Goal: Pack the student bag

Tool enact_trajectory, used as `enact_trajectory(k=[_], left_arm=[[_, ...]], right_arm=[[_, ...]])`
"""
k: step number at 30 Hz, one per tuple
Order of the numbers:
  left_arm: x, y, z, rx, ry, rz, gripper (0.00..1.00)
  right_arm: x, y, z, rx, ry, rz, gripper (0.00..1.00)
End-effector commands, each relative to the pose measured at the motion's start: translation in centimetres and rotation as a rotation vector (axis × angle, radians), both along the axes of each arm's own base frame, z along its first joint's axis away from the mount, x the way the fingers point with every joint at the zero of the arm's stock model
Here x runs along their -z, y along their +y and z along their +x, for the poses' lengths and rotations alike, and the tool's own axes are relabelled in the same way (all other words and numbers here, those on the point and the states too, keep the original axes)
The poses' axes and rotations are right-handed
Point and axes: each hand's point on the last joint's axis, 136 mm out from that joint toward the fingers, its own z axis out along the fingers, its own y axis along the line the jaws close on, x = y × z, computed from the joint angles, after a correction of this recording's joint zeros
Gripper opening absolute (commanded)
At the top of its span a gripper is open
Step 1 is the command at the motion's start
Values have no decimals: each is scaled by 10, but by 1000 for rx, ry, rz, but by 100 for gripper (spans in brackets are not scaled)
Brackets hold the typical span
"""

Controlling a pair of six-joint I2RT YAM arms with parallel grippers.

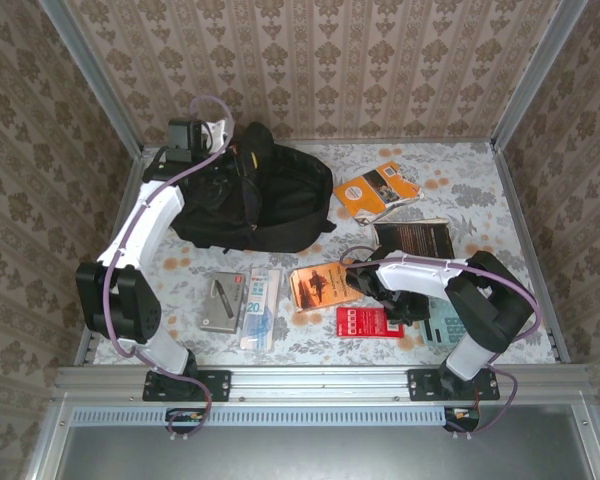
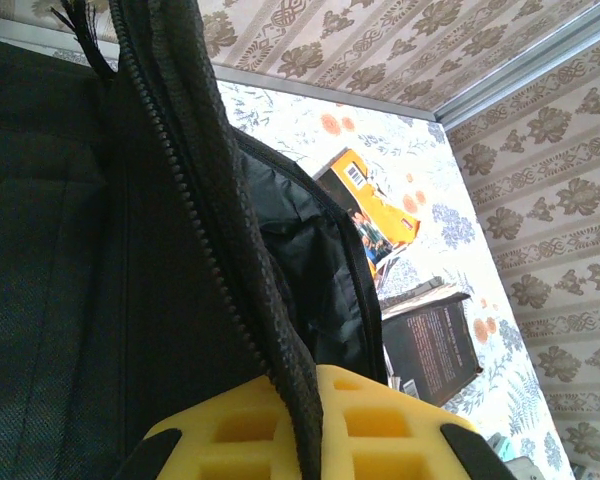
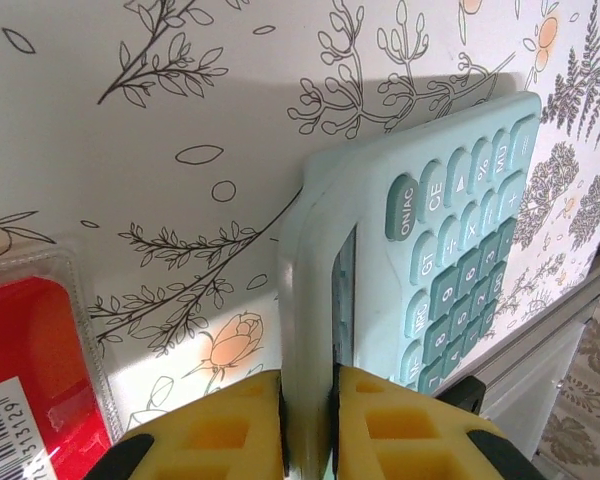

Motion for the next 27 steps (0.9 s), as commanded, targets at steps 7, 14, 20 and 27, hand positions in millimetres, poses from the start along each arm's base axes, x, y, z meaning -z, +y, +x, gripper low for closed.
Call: enact_trajectory(k=[7, 14, 20, 27], left_arm=[[-41, 1, -3, 18, -116, -61, 7], [-43, 3, -2, 10, -119, -63, 7], [-43, 4, -1, 6, -118, -67, 7], [-45, 1, -4, 27, -116, -87, 7]], right_arm=[[-12, 9, 8, 9, -35, 25, 15], [-18, 43, 21, 1, -66, 118, 16], [-7, 61, 31, -46, -42, 72, 22], [-4, 50, 31, -69, -40, -5, 36]])
